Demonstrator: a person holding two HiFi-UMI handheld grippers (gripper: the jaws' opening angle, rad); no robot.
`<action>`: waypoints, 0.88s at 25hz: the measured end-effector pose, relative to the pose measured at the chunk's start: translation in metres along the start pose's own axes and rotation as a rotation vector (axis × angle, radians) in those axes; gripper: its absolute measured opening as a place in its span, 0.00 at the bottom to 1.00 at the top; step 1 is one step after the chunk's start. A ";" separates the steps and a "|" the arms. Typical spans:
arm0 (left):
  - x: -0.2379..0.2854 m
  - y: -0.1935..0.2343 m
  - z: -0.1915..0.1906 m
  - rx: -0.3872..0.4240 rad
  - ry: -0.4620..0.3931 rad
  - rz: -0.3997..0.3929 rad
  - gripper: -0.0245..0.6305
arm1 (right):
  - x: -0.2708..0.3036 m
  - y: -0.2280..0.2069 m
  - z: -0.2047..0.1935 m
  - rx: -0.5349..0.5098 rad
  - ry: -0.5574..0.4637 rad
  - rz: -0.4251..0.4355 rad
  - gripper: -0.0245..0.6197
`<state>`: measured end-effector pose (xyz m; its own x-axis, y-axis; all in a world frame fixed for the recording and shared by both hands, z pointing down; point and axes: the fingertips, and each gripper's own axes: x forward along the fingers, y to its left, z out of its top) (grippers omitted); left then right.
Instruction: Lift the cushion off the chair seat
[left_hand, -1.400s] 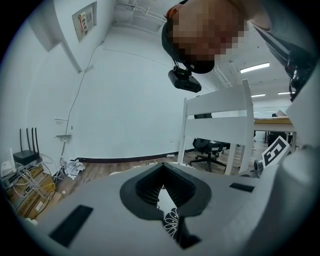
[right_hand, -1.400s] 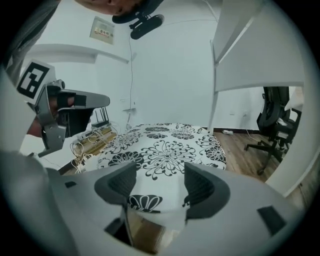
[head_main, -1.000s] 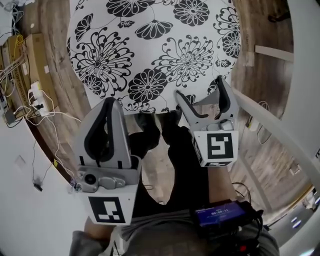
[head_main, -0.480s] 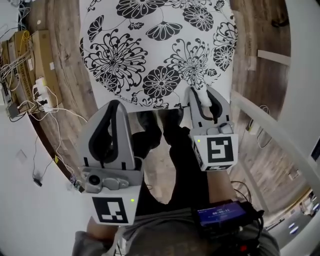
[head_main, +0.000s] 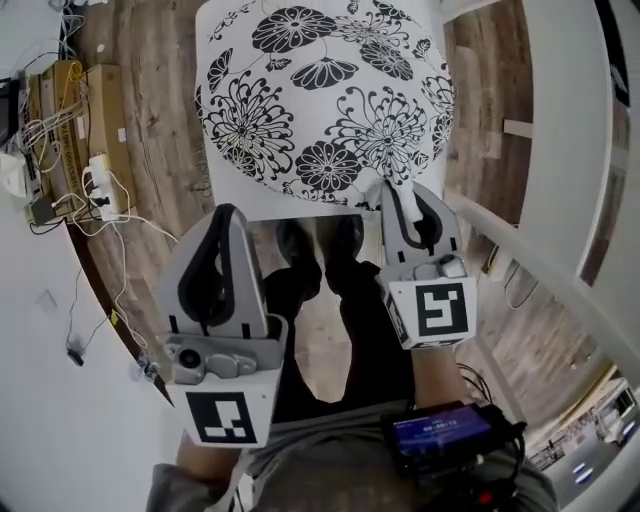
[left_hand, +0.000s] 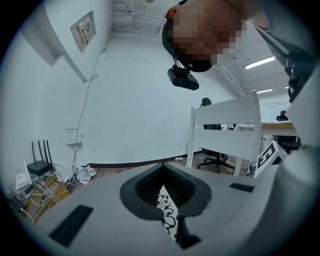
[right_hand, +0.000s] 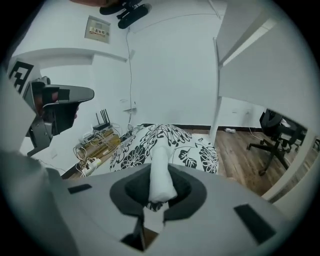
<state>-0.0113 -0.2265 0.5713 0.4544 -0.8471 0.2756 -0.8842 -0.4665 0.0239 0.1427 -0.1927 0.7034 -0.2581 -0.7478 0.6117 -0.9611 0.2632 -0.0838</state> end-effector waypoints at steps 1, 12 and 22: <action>-0.002 -0.004 0.004 0.006 -0.007 -0.003 0.05 | -0.003 0.000 0.006 -0.004 -0.018 0.001 0.10; -0.047 -0.045 0.054 0.115 -0.068 0.008 0.05 | -0.059 0.008 0.048 0.007 -0.169 0.033 0.10; -0.082 -0.040 0.118 0.144 -0.114 0.058 0.05 | -0.106 0.023 0.121 -0.011 -0.278 0.042 0.10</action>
<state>-0.0006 -0.1688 0.4347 0.4192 -0.8933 0.1618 -0.8886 -0.4403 -0.1285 0.1365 -0.1815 0.5411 -0.3161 -0.8741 0.3689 -0.9483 0.3027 -0.0954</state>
